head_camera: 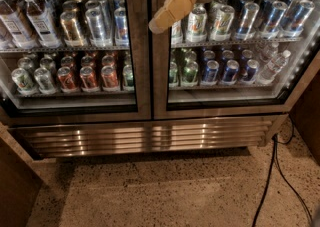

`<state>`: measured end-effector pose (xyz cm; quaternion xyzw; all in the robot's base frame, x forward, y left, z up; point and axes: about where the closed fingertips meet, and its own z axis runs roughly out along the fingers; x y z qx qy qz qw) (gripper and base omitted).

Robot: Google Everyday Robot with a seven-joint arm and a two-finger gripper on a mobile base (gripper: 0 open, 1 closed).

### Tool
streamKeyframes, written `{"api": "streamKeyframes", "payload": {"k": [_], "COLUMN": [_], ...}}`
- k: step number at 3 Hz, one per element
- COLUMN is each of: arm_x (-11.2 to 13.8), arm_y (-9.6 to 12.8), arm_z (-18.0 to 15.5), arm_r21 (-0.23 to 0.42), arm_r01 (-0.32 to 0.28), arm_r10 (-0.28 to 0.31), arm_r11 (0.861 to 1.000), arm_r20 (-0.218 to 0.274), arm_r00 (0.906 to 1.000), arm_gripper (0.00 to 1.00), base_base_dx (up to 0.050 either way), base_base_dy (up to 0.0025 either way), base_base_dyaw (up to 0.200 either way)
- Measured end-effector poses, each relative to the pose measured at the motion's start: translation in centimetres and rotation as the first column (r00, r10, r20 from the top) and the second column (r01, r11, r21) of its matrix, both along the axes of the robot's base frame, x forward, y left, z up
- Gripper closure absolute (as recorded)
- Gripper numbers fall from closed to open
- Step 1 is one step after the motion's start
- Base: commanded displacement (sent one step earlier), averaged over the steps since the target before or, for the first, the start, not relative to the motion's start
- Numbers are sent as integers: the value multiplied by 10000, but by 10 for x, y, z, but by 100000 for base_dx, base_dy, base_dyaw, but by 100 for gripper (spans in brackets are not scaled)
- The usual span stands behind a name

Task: Open right fridge door

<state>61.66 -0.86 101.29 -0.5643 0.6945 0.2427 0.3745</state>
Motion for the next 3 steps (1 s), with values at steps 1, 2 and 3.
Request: {"api": "streamKeyframes", "payload": {"k": [1,2,3], "arm_x": [28,43,52], "arm_y": [-1,1,20], "arm_z": [11,29,48], "arm_r21": [655,1142,1147], "arm_r01": [-137,-119,-368], "arm_r10": [150,112,287], "arm_r11": [9978,9934,9927], "arm_r20": [-184,66,715], "arm_r00": [9997,9999,9970], "arm_gripper": [0,0,0], "base_base_dx": [0,0,0], "base_base_dy": [0,0,0], "base_base_dyaw": [0,0,0]}}
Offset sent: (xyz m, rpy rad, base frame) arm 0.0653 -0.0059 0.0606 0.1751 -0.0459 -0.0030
